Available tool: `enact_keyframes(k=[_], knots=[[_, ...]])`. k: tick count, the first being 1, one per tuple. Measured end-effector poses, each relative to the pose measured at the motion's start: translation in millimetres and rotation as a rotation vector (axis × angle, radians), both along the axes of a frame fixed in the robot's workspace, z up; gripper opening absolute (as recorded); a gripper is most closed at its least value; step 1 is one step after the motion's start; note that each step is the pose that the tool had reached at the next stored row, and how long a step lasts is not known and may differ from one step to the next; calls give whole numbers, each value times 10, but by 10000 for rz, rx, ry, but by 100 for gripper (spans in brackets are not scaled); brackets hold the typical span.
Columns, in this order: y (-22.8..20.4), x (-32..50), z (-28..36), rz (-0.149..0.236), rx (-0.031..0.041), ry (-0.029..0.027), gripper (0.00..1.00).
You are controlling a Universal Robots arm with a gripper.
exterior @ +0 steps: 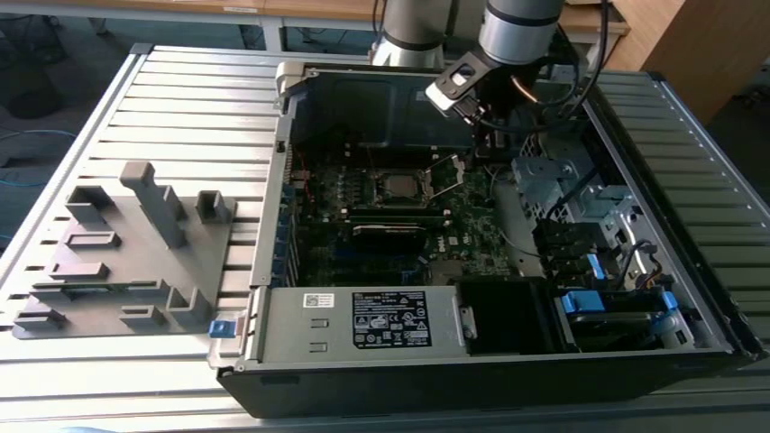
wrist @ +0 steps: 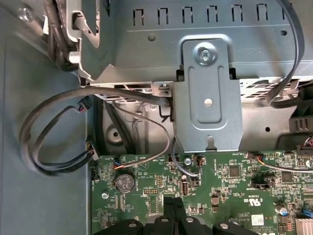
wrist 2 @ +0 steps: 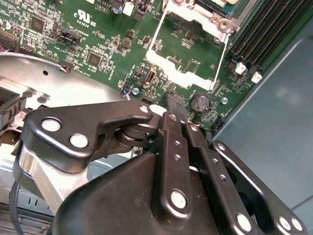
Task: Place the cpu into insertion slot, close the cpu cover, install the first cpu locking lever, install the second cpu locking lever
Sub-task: 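Close the cpu cover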
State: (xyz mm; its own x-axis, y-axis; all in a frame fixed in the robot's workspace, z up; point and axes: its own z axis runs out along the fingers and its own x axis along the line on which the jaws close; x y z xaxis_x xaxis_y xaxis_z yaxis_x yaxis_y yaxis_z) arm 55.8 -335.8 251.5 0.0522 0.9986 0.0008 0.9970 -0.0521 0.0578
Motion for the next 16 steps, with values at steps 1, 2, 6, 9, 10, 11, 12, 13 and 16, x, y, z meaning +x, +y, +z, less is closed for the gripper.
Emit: enact_keyframes(k=[1,2,6,9,10,11,12,13,16], knots=[[1,1,-6,0,0,0,11],[1,1,-13,-1,0,0,11],[4,2,-41,12,0,0,11],[5,2,-58,43,0,-1,11],[5,2,-62,61,-1,0,11],[6,2,-65,81,-2,0,11],[6,2,-67,111,-3,0,11],[7,2,-69,148,-3,0,11],[7,2,-73,201,-2,0,11]])
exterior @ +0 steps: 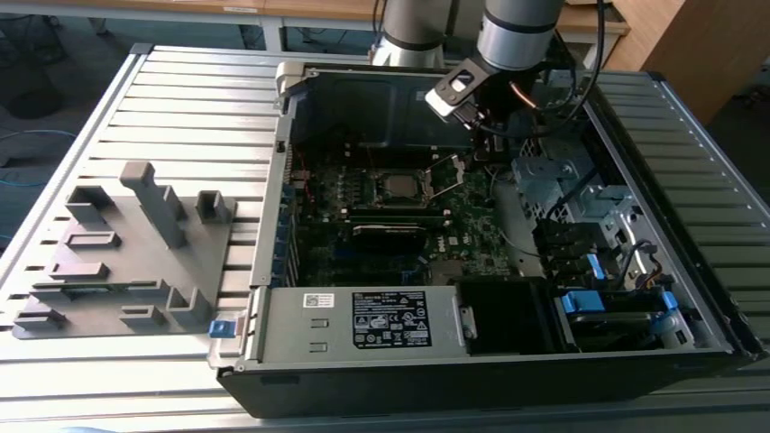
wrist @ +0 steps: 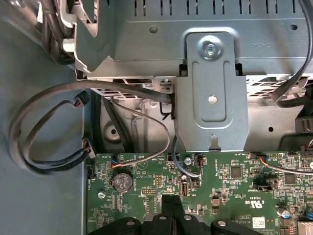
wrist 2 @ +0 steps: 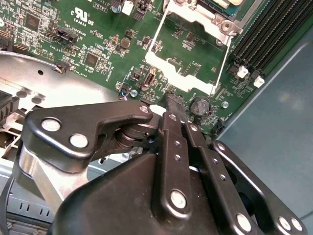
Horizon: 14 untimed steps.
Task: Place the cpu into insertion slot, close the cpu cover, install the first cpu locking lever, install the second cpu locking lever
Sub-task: 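Close the cpu cover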
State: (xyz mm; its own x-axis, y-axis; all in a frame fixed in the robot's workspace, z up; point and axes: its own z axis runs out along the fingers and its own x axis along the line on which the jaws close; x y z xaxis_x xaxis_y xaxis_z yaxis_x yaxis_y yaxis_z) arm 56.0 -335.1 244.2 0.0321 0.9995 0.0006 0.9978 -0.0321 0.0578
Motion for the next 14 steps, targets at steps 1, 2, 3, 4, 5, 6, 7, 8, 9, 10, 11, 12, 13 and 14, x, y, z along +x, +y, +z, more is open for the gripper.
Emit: enact_keyframes(k=[1,2,3,4,5,6,7,8,9,10,11,12,13,14], knots=[[0,0,-3,4,2,-1,11],[0,0,-6,5,3,-1,11],[0,0,-10,7,3,0,11],[0,0,-15,8,1,0,11],[0,0,-20,9,1,0,11],[0,0,-25,9,2,0,11],[0,0,-26,9,-1,0,11],[0,0,-27,9,-2,1,11],[0,-3,-27,8,-2,1,11],[0,-7,-28,8,-1,0,11],[0,-14,-29,10,1,0,11],[0,-24,-29,9,1,0,11],[0,-36,-29,9,1,-1,11],[0,-50,-29,9,0,0,11]])
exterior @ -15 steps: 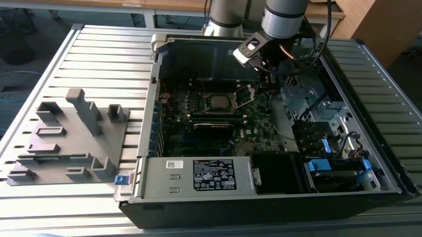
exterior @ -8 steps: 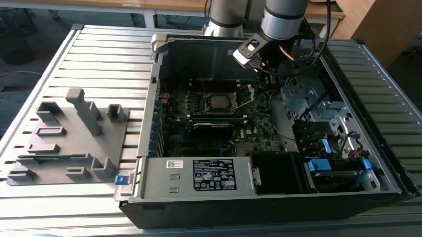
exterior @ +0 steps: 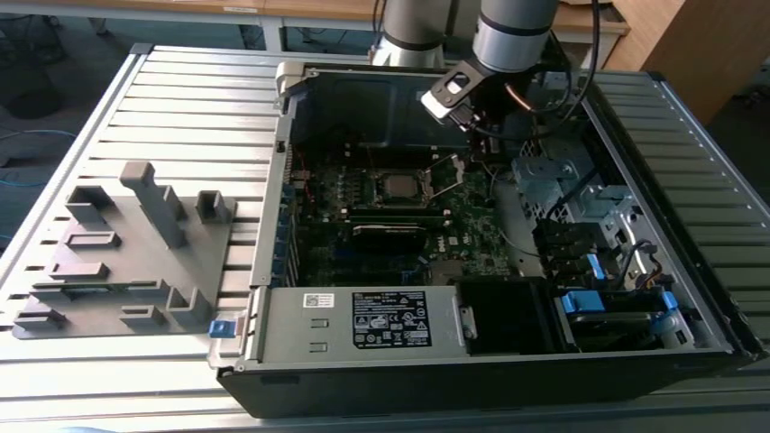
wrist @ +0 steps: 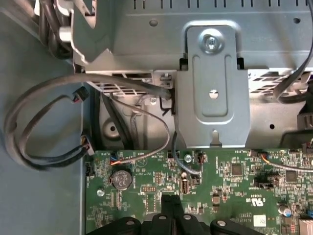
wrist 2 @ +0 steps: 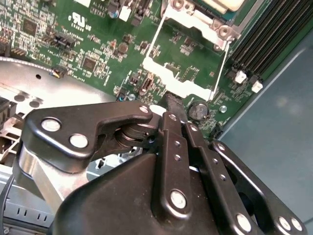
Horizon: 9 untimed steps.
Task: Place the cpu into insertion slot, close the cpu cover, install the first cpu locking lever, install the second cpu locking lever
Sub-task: 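Close the cpu cover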
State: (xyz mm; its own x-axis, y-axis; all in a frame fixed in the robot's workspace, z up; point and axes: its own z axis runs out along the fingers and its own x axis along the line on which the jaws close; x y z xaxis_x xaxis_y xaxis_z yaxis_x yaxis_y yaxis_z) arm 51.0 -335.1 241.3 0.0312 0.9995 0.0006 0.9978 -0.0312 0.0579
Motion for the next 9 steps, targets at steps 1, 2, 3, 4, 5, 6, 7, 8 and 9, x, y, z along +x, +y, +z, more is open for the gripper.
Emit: enact_keyframes(k=[1,2,3,4,5,6,7,8,9], knots=[[0,-17,0,0,1,0,11],[0,-37,0,0,1,-1,11],[0,-59,0,0,1,-2,11],[0,-84,0,0,1,-4,11],[0,-113,0,0,1,-9,11],[0,-143,0,0,0,-16,11],[0,-173,0,1,0,-23,11],[0,-210,0,0,0,-34,11],[0,-245,0,0,0,-46,11]])
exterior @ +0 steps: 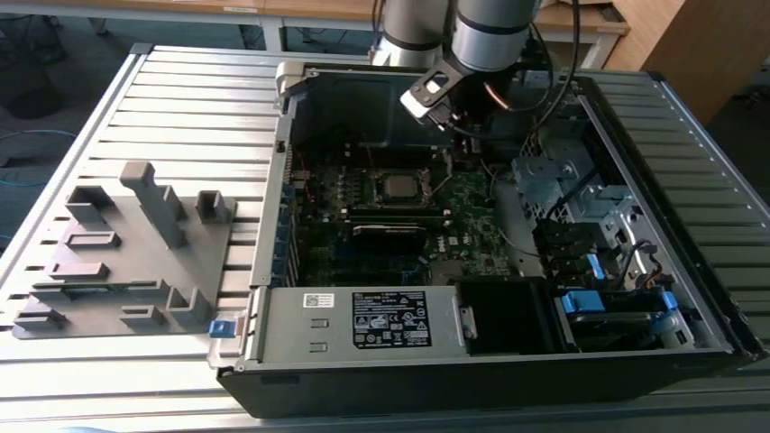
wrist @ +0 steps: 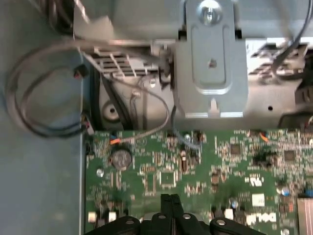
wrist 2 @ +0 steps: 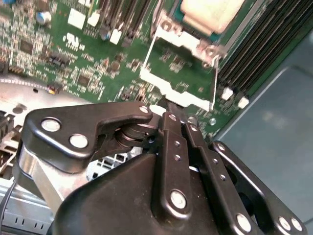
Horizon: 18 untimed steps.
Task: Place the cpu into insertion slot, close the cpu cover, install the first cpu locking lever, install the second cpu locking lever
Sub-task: 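Close the cpu cover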
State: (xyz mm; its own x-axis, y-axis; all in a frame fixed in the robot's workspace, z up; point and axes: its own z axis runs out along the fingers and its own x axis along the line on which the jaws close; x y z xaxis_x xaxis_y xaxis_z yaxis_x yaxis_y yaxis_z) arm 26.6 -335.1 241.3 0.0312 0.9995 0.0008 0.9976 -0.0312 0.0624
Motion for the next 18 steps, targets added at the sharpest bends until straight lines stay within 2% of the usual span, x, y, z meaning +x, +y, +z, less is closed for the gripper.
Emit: enact_keyframes(k=[5,8,15,18], knots=[[0,-186,-1,0,2,-86,11],[1,-267,-1,-1,3,-121,11],[0,-375,-2,0,0,-124,11],[0,-382,-2,1,0,-125,11]])
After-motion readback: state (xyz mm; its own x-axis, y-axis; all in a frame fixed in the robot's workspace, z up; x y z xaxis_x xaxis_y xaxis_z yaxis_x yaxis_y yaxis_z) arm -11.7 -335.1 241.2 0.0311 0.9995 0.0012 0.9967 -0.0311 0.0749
